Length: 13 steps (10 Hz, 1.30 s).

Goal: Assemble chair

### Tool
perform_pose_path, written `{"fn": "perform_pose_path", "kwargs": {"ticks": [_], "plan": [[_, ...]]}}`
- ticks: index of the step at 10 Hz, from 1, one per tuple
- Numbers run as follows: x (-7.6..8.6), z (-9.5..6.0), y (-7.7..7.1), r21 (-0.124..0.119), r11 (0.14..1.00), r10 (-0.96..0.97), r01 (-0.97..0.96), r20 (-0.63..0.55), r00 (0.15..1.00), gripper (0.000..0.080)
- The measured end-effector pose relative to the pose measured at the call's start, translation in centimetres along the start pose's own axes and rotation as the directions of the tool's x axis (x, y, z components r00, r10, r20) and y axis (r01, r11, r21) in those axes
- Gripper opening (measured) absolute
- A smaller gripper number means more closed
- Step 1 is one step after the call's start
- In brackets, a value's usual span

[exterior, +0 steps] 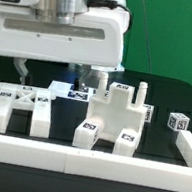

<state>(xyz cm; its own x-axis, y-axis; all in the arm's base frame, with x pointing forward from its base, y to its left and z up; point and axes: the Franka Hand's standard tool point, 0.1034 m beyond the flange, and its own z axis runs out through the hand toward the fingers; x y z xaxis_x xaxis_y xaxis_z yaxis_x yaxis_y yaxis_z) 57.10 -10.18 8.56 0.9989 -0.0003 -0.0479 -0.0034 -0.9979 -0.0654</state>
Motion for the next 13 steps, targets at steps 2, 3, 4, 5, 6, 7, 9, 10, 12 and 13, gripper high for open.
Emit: {"fn": "perform_pose_path", "kwargs": {"ticks": [2, 3, 4, 5, 6, 7, 9, 10, 12, 13], "plan": [[0.2, 0.0, -0.3, 0.0, 1.0, -0.001, 0.001, 0.0, 1.0, 0.0648], [0.2, 0.0, -0.2, 0.0, 1.0, 0.0, 0.0, 0.001, 1.0, 0.0648], [-0.1, 0.2, 0.0, -0.003, 1.0, -0.022, 0.022, -0.006, 1.0, 0.0648], [-1.2, 0.6, 0.3, -0.009, 0.999, -0.053, 0.053, -0.013, 0.999, 0.0648], [-2.4, 1.0, 0.7, -0.018, 0.993, -0.117, 0.116, -0.02, 0.993, 0.0648], [-3.5, 1.4, 1.0, -0.026, 0.987, -0.157, 0.156, -0.024, 0.987, 0.0648], [-4.4, 2.3, 1.6, -0.04, 0.983, -0.179, 0.178, -0.024, 0.983, 0.0648], [-4.4, 2.5, 1.4, -0.041, 0.985, -0.17, 0.169, -0.022, 0.985, 0.0648], [-4.4, 2.5, 1.5, -0.041, 0.985, -0.169, 0.168, -0.022, 0.985, 0.0648], [-4.5, 2.6, 1.6, -0.041, 0.984, -0.173, 0.172, -0.021, 0.985, 0.0648]]}}
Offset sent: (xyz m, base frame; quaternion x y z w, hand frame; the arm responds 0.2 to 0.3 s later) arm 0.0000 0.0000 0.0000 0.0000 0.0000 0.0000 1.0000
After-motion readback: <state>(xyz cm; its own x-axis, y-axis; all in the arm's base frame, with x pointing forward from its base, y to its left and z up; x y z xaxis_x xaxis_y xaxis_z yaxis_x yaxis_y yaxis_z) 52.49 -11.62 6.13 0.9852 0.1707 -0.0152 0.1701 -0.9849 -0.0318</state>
